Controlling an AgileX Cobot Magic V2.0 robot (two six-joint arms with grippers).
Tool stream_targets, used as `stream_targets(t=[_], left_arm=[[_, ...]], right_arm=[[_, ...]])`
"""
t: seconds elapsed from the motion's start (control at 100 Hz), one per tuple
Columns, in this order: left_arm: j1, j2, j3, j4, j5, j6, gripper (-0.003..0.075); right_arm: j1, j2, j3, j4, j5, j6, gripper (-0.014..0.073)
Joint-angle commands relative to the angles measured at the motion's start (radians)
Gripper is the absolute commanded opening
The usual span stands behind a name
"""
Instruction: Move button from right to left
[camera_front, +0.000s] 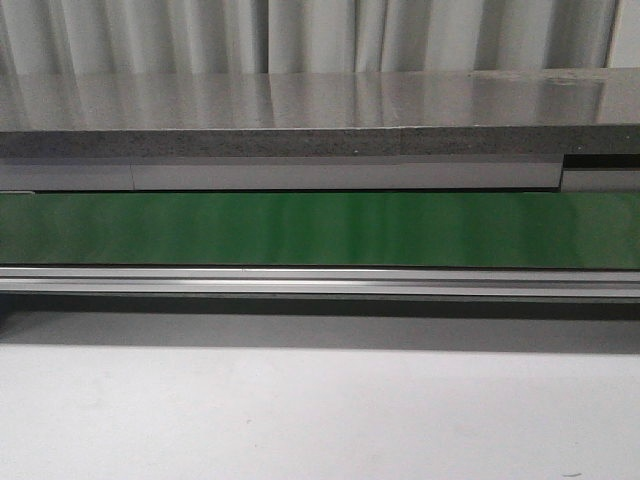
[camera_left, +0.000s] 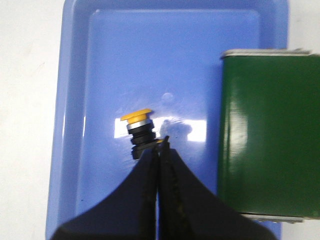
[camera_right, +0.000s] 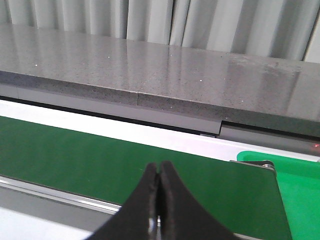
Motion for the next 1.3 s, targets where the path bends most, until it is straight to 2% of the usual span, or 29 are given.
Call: stream_targets(t=[0.0, 0.3, 0.67, 1.02, 1.29], left_arm=[[-0.027, -0.103, -0.030, -0.079, -0.018, -0.012, -0.0020], [-0.144, -0.284, 0.010, -0.223, -0.038, -0.012, -0.0020], [-0.290, -0.504, 0.221, -0.301, -0.143, -0.012, -0.0020], [-0.294, -0.675, 0.411, -0.352, -0.226, 0.005, -0.0020], [-0.294, -0.788, 0.537, -0.407, -0.207, 0.027, -0.0020]], right_arm=[[0.001, 0.008, -0.025, 0.018, -0.071, -0.006, -0.0067], [0.001, 0.008, -0.025, 0.018, -0.071, -0.006, -0.0067], [0.001, 0.008, -0.025, 0.018, -0.071, -0.006, -0.0067], [0.001, 0.008, -0.025, 0.018, -0.071, -0.006, -0.0067], [0.001, 0.008, -0.025, 0.018, -0.071, -0.006, -0.0067]])
